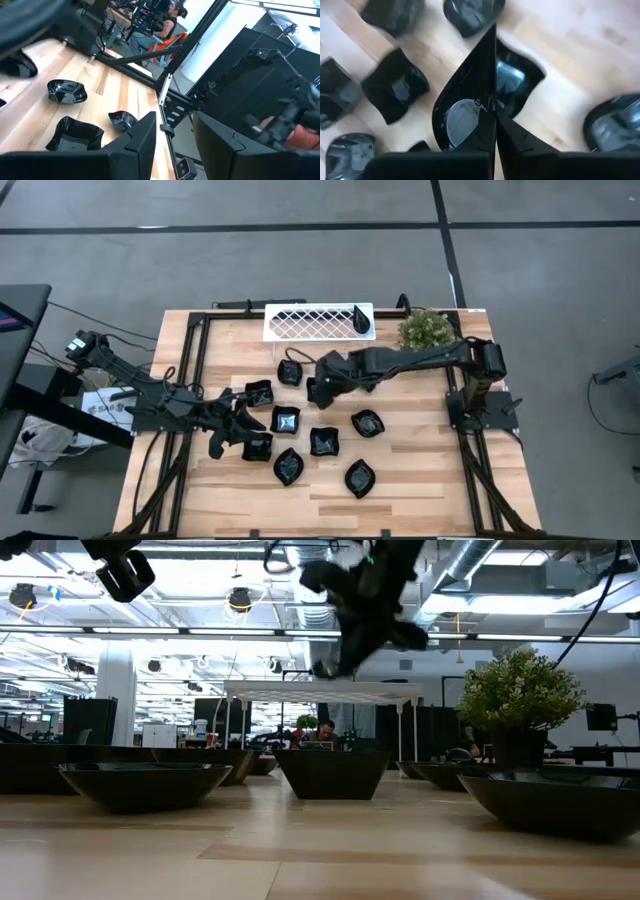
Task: Pick & Place Mini shaped plates
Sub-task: Stack the drop-shaped plate on top of the drop-shaped plate on the shelf, then put the distorted square plate on the shelf
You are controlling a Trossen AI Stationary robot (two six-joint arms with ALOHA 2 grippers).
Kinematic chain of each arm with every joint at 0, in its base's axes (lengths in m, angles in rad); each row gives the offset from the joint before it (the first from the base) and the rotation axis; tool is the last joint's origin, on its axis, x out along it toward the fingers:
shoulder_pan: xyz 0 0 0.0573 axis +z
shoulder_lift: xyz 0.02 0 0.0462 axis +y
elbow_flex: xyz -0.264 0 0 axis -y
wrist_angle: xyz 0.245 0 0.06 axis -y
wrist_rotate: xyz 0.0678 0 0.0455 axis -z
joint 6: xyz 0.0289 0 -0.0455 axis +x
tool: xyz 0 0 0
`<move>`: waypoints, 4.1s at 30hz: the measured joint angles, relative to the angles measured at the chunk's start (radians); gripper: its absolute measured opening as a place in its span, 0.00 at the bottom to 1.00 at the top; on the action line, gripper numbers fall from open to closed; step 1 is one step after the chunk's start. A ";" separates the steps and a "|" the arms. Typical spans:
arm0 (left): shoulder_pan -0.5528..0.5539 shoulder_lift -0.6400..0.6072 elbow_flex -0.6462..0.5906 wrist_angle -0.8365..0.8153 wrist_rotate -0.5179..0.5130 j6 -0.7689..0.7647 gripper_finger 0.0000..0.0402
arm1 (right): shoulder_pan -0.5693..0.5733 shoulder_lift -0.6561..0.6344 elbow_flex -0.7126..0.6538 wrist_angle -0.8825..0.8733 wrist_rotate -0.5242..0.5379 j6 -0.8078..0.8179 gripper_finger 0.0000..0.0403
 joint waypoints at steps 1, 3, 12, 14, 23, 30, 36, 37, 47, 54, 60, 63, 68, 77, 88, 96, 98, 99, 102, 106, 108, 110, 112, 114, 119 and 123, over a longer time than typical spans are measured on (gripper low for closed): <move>0.004 -0.001 0.000 0.001 -0.001 0.002 0.33 | -0.006 0.000 0.034 -0.028 0.003 -0.025 0.00; 0.018 -0.001 0.000 0.000 -0.003 0.003 0.33 | -0.025 0.000 0.101 -0.073 0.003 -0.080 0.00; 0.124 -0.005 0.000 -0.003 -0.006 0.051 0.33 | -0.178 -0.002 0.360 -0.265 -0.132 -0.383 0.00; 0.151 -0.005 0.000 -0.002 -0.006 0.051 0.33 | -0.230 -0.011 0.382 -0.315 -0.158 -0.439 0.00; 0.254 -0.005 0.000 -0.003 -0.006 0.051 0.33 | -0.509 -0.110 0.300 -0.392 -0.238 -0.635 0.00; 0.329 -0.005 0.000 -0.003 -0.006 0.047 0.33 | -0.683 -0.133 0.173 -0.328 -0.337 -0.762 0.00; 0.369 -0.005 0.000 0.000 -0.006 0.026 0.33 | -0.739 -0.128 0.084 -0.224 -0.395 -0.791 0.00; 0.373 -0.005 0.000 0.000 -0.006 0.025 0.33 | -0.744 -0.128 0.082 -0.218 -0.396 -0.795 0.00; 0.385 -0.005 0.000 0.001 -0.006 0.026 0.33 | -0.738 -0.128 0.082 -0.206 -0.398 -0.840 0.00; 0.385 -0.005 0.000 0.001 -0.006 0.028 0.33 | -0.724 -0.128 0.082 -0.187 -0.395 -0.821 0.00; 0.384 -0.005 0.000 0.001 -0.006 0.028 0.33 | -0.724 -0.128 0.082 -0.193 -0.394 -0.810 0.00; 0.384 -0.005 0.000 0.001 -0.006 0.027 0.33 | -0.724 -0.128 0.082 -0.194 -0.394 -0.810 0.01; 0.384 -0.005 0.000 0.001 -0.006 0.025 0.33 | -0.724 -0.128 0.082 -0.193 -0.392 -0.802 0.08; 0.384 -0.005 0.000 0.001 -0.005 0.025 0.33 | -0.724 -0.128 0.082 -0.185 -0.381 -0.799 0.14; 0.378 -0.005 0.000 0.000 0.033 0.010 0.33 | -0.668 -0.241 0.080 0.137 -0.359 -0.787 0.14; 0.362 -0.005 0.000 -0.027 0.029 0.001 0.33 | -0.510 -0.410 -0.036 0.704 -0.363 -0.805 0.14; 0.362 -0.005 0.000 -0.029 0.029 -0.002 0.33 | -0.459 -0.432 -0.078 0.746 -0.365 -0.803 0.14; 0.362 -0.005 0.000 -0.029 0.029 -0.002 0.33 | -0.434 -0.438 -0.097 0.751 -0.365 -0.804 0.14; 0.362 -0.005 0.000 -0.029 0.029 -0.002 0.33 | -0.371 -0.443 -0.146 0.705 -0.368 -0.810 0.14; 0.362 -0.005 0.000 -0.029 0.029 -0.022 0.33 | -0.322 -0.443 -0.212 0.685 -0.365 -0.812 0.14; 0.358 -0.005 0.000 -0.029 0.029 -0.028 0.33 | -0.311 -0.445 -0.225 0.703 -0.365 -0.802 0.14; 0.346 -0.005 0.000 -0.029 0.028 -0.029 0.33 | -0.304 -0.466 -0.227 0.724 -0.365 -0.795 0.14; 0.334 -0.005 0.000 -0.029 0.029 -0.028 0.33 | -0.297 -0.502 -0.226 0.747 -0.364 -0.806 0.14; 0.321 -0.005 0.000 -0.029 0.029 -0.028 0.33 | -0.293 -0.542 -0.226 0.751 -0.363 -0.830 0.14; 0.291 -0.005 0.000 -0.030 0.028 -0.028 0.33 | -0.295 -0.631 -0.225 0.712 -0.340 -0.861 0.14; 0.273 -0.005 0.000 -0.029 0.026 -0.030 0.33 | -0.291 -0.659 -0.225 0.626 -0.339 -0.828 0.14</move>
